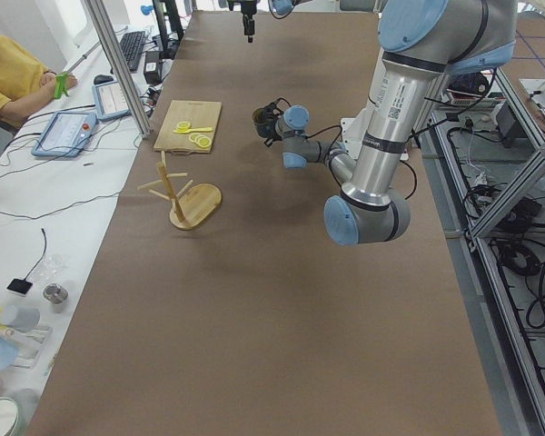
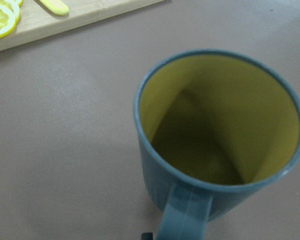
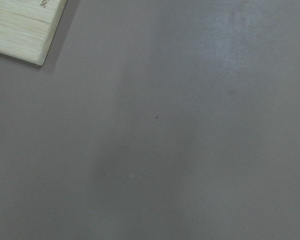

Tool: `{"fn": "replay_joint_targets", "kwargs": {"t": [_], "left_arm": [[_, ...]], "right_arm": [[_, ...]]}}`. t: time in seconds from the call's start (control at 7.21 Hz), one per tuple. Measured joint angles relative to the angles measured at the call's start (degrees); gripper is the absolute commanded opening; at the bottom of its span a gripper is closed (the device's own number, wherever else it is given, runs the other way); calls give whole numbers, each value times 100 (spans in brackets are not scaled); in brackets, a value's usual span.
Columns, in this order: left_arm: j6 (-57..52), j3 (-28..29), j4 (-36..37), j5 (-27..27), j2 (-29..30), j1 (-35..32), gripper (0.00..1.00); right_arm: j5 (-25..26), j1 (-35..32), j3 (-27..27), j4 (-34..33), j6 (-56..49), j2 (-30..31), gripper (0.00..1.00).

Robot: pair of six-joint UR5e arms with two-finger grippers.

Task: Hang cup on storage rack
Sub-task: 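Lift the mug and carry it to the wooden stand with the left gripper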

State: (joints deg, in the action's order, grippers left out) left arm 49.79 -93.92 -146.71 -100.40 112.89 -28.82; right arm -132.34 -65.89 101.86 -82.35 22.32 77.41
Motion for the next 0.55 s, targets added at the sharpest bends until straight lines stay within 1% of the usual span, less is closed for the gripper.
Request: {"fn": "replay_joint_targets", "kwargs": {"t": [0.28, 0.55], "left_arm": [[2316, -107, -530, -472, -137, -754, 0], [4628, -102, -776, -742, -153, -1557, 0]], "right_arm": [[-55, -102, -2, 2, -2, 68, 100], [-206, -325, 2, 35, -13, 191, 100]]}}
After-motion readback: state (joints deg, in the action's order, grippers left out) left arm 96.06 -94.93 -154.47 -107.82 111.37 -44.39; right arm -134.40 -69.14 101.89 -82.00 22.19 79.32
